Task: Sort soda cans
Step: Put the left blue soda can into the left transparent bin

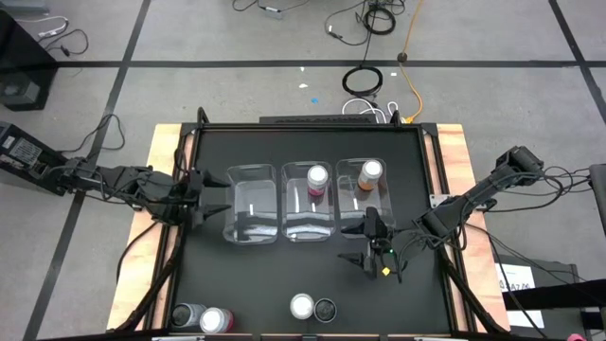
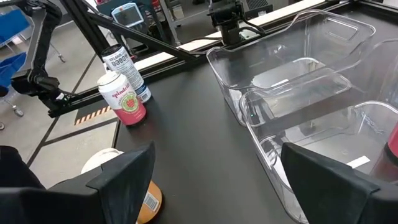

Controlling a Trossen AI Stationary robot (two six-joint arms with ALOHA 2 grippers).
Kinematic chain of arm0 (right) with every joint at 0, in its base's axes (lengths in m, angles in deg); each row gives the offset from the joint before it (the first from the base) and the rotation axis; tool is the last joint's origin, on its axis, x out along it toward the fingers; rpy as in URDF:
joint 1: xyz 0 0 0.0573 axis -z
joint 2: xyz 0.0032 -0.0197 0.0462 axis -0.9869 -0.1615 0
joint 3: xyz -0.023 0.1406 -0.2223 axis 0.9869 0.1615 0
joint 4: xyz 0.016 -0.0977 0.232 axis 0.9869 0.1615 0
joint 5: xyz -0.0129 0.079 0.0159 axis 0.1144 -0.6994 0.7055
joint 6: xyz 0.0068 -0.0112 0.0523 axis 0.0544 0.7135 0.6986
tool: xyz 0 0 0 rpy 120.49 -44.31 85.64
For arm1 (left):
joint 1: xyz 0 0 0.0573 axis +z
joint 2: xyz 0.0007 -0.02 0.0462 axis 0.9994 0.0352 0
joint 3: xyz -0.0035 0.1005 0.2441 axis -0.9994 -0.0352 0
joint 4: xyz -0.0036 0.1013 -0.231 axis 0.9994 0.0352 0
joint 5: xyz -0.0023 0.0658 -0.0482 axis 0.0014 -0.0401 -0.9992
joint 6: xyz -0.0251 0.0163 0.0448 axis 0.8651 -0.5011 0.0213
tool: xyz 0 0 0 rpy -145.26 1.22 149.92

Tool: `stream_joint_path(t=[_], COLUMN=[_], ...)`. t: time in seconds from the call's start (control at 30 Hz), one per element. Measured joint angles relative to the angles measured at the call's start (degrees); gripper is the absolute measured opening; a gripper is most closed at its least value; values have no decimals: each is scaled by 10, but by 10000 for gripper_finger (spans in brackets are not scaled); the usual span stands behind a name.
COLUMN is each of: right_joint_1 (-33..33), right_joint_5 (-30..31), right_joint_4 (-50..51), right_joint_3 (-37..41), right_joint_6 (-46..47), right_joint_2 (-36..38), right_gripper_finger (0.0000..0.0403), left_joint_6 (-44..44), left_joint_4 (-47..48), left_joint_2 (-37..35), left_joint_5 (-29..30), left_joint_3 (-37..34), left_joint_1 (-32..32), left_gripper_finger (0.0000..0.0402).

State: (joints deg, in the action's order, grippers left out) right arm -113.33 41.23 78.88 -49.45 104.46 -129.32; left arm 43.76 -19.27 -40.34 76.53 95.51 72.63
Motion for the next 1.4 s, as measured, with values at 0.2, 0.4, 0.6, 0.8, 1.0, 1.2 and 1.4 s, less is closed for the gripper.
stream_joint_path(t=[0.2, 0.4, 0.6, 0.8, 1.0, 1.2, 1.4], right_joint_1=[0, 0, -1, -1, -4, -15, -37], right_joint_5=[0, -1, -3, -4, -21, -29, 1], right_joint_4=[0, 1, 33, 67, 82, 130, 176], right_joint_3=[0, 0, 0, 0, 0, 0, 0], right_joint_6=[0, -20, -42, -53, -70, -50, -38], right_joint_2=[0, 0, 0, 0, 0, 5, 30], right_gripper_finger=[341, 341, 341, 341, 341, 341, 341], left_joint_6=[-10, 20, 101, 145, 171, 203, 288], left_joint_4=[0, 0, -5, 47, 166, 238, 283], left_joint_2=[1, 1, 1, 28, 111, 208, 256], left_joint_5=[52, 52, -7, -91, -123, -122, -94], left_joint_3=[0, 0, 3, 55, 170, 273, 340], left_joint_1=[0, 0, 0, 0, -5, -47, -125], left_gripper_finger=[388, 373, 373, 373, 373, 373, 373])
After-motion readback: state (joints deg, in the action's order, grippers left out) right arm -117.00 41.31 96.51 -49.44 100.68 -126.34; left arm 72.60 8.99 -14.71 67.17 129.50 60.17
